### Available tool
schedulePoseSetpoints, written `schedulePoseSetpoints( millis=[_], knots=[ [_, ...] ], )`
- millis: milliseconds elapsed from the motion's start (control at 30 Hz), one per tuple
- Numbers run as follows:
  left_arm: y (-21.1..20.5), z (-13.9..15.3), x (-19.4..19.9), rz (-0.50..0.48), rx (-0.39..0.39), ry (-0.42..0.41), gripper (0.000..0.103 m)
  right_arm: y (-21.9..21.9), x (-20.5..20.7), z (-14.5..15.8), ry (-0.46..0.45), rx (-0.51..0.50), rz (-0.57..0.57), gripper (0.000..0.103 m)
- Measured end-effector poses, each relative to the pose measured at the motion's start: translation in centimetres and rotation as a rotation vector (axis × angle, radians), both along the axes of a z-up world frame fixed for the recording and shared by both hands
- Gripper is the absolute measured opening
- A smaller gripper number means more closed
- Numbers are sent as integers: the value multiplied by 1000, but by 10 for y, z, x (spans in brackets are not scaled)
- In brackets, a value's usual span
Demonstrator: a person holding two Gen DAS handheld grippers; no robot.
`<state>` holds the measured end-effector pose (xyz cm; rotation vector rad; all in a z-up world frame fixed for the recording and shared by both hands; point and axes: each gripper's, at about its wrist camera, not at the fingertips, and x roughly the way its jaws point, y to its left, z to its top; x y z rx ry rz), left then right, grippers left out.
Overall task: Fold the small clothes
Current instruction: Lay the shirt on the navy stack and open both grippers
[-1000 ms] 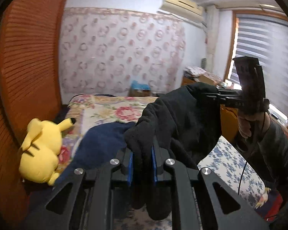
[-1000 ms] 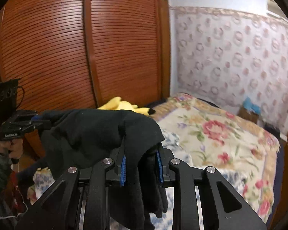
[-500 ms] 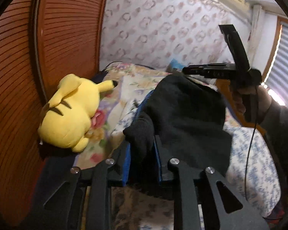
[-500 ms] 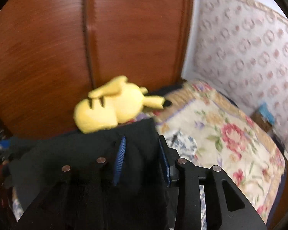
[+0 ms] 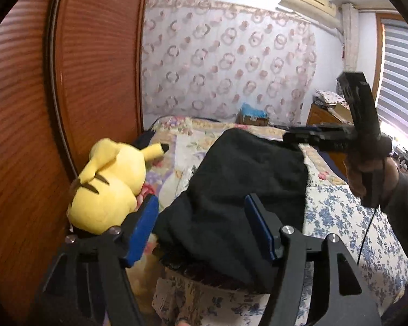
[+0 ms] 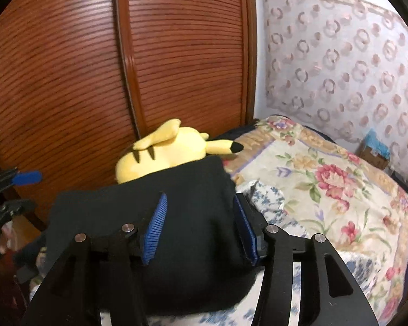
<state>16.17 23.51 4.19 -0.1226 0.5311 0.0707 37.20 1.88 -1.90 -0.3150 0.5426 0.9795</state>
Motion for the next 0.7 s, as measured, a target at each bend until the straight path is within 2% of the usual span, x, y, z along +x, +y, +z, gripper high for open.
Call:
schedulePoseSetpoints(
  millis=[267, 467, 700],
  knots=[
    [-52, 17, -7, -51, 28, -14, 67, -68, -54, 15, -33, 62, -80, 52],
    [-101, 20, -17, -80, 46, -16, 67, -132, -101, 28, -78, 110, -167, 64],
    [-154, 21, -35, -105, 100, -44, 67, -191, -152, 28, -120, 137, -280, 72]
  ],
)
